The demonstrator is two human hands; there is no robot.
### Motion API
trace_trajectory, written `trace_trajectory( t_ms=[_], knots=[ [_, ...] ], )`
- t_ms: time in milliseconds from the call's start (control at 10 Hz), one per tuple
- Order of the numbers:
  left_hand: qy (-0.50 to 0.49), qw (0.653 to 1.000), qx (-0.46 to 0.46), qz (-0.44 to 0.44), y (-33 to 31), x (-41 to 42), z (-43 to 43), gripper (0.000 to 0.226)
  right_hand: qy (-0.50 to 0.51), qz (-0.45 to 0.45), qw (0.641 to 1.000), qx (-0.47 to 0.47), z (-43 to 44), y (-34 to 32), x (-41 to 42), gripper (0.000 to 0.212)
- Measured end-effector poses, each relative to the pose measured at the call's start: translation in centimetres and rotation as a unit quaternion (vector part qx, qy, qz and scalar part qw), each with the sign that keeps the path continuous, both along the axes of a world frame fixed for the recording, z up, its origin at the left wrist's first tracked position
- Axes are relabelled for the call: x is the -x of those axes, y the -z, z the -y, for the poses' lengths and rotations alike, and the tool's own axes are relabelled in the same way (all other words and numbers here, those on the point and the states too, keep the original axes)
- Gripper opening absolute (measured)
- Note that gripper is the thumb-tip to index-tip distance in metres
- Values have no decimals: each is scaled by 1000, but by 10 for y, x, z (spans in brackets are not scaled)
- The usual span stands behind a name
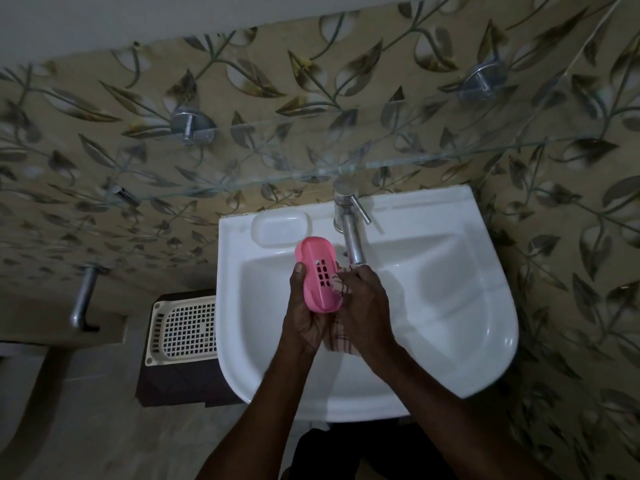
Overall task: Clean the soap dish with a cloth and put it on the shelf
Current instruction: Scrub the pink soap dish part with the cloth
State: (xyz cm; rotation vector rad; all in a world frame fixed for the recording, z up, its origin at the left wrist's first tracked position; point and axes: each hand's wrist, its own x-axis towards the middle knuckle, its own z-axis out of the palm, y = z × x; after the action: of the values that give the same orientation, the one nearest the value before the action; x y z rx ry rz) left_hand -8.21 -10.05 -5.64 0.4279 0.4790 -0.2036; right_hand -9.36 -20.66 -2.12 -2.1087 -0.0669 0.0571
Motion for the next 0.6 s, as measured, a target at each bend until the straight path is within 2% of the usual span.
trace_trajectory(
  t_ms=[100,200,300,400,500,600],
  knots=[
    [-5,1000,3,-10,8,-4,-6,105,-3,45,999,-27,-11,-8,15,19],
    [-7,1000,0,-20,5,3,-2,105,13,84,996,33,-4,4,10,18],
    [-16,1000,14,-22,3,9,2,103,-4,26,1000,15,-1,2,4,24],
    [3,999,27,-28,-1,8,0,96,-94,82,992,35,-6,-8,17,35],
    [24,999,13,-29,-12,8,0,103,-64,119,990,45,-10,-11,-9,24],
    [28,999,-32,5,-15,3,-4,97,-19,70,996,56,-14,-4,-43,20]
  ],
)
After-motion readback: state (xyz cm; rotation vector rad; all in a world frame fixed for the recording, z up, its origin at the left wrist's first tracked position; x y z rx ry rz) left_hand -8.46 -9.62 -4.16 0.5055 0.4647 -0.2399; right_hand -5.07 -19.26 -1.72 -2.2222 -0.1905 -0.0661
